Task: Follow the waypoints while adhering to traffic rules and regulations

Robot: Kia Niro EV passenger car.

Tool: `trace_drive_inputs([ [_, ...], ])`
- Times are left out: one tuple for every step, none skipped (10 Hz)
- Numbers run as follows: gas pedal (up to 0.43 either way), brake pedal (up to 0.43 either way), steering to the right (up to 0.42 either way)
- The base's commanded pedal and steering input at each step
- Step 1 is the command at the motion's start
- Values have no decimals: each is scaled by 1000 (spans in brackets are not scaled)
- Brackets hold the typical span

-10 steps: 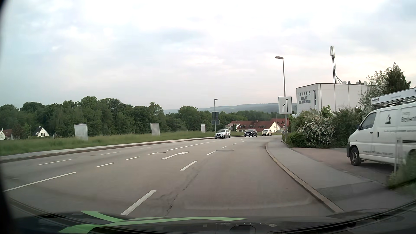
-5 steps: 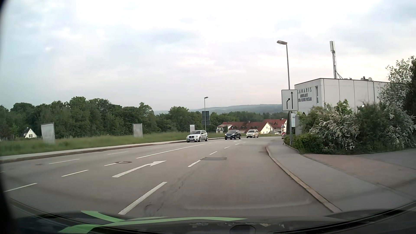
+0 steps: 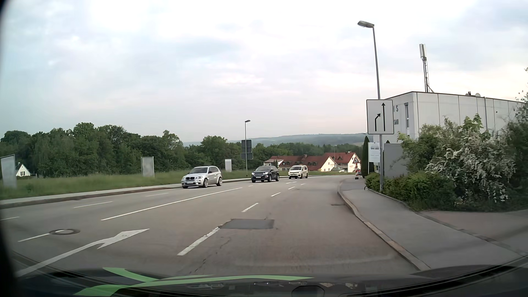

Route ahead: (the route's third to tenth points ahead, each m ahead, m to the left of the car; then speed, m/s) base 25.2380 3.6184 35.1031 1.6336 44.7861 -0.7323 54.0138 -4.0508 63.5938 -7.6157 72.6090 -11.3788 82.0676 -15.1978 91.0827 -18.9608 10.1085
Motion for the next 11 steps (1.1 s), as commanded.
trace_drive_inputs([
  [0, 0, 33],
  [0, 0, 35],
  [0, 0, 35],
  [0, 0, 35],
  [0, 0, 32],
  [0, 0, 30],
  [0, 0, 28],
  [0, 0, 26],
  [0, 0, 25],
  [0, 0, 26],
  [0, 0, 25],
])
